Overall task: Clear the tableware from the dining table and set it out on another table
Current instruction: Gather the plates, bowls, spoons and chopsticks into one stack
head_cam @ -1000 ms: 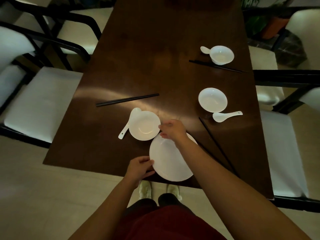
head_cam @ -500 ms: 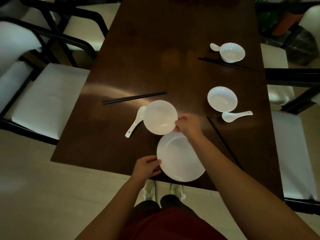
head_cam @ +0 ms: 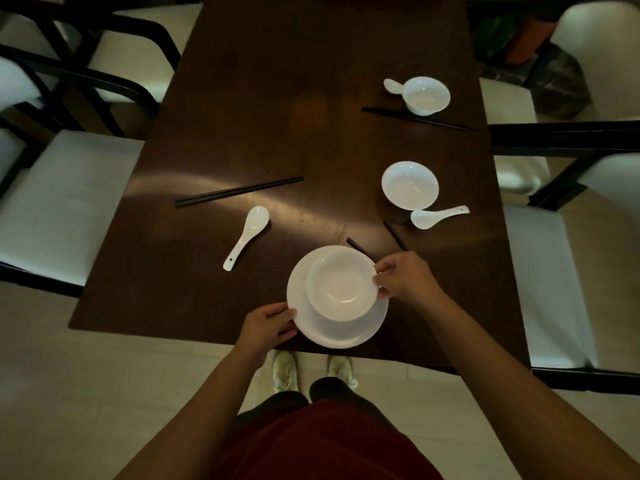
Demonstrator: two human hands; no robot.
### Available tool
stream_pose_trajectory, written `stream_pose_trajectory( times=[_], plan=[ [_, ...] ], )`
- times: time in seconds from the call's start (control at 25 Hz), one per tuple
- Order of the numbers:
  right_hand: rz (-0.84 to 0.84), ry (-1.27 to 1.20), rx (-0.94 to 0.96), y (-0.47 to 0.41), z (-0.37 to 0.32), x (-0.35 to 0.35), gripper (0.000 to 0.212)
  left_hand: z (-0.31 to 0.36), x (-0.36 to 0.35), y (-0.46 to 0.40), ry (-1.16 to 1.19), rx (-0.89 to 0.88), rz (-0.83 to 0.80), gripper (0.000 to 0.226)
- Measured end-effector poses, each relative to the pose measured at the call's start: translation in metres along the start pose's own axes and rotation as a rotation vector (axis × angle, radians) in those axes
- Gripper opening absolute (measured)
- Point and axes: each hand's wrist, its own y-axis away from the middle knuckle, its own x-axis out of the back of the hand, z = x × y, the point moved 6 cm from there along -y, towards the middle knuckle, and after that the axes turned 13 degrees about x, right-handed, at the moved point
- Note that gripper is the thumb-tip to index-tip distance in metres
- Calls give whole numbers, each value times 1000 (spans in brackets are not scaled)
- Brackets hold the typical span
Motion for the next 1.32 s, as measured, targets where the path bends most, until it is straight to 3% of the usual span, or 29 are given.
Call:
stream_pose_trajectory(
  times=[0.16,0.44,0.52,0.68,0.8,0.88,0.96,1.08,1.32],
  plan=[
    [-11,-57,-38,-1,7,-3,22,-1,0,1,5,-5,22,34],
    [-132,-209,-126,8,11,0,8,2,-4,2,66,-11,50,34],
    [-29,-352,-77,-1,10,28,14,5,-4,0,73,-14,58,35],
    [432,-571,-31,-43,11,124,14,8,-4,-6,97,5,79,39],
    [451,-643,-146,-85,21,142,37,8,-6,-9,120,12,78,40],
    [412,-377,-199,-104,33,139,41,7,-7,-10,123,13,85,38],
    [408,-495,-234,-124,34,134,37,8,-7,-8,115,9,94,38],
    [361,-296,-312,-136,36,132,30,8,-7,-8,109,8,98,38],
    [327,-46,-220,-151,45,131,23,7,-6,-8,113,30,101,37]
  ],
)
